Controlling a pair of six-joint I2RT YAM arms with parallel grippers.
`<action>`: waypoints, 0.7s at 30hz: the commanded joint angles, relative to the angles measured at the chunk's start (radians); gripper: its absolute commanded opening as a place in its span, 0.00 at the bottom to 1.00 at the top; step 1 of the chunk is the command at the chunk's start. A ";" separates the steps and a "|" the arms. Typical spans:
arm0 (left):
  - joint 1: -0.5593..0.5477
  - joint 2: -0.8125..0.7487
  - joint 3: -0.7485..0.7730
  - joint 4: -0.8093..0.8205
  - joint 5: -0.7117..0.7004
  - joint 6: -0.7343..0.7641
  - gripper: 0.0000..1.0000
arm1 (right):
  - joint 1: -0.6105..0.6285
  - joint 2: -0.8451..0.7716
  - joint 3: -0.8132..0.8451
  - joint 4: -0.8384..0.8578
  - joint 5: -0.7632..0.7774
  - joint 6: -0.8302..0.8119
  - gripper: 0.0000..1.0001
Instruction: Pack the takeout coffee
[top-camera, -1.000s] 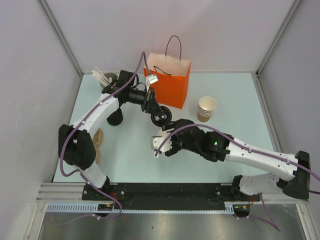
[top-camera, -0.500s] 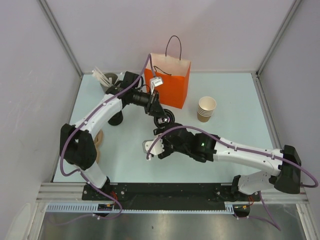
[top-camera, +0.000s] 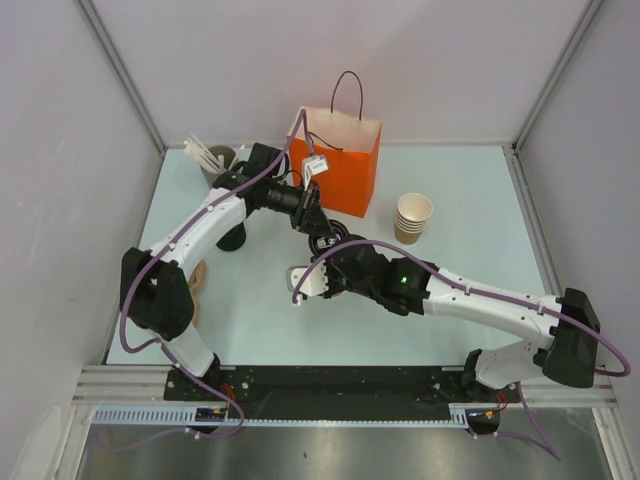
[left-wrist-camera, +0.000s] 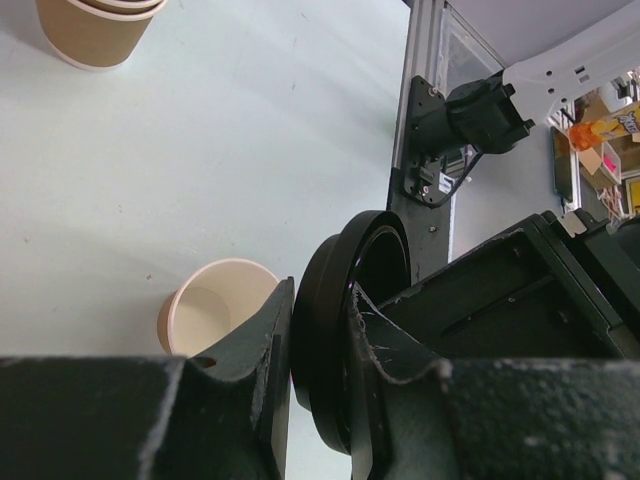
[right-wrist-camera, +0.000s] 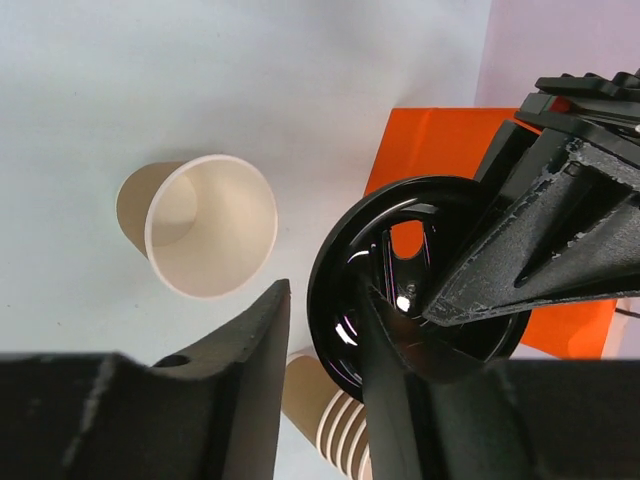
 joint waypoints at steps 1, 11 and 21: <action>-0.009 -0.039 0.043 -0.007 0.056 0.011 0.28 | -0.004 0.009 0.033 0.028 0.004 0.006 0.31; -0.007 -0.045 0.049 -0.010 0.081 0.020 0.51 | 0.016 -0.013 0.033 0.017 0.015 0.011 0.11; 0.068 -0.073 0.126 -0.033 0.064 0.034 0.99 | 0.027 -0.079 0.048 -0.069 -0.104 0.100 0.09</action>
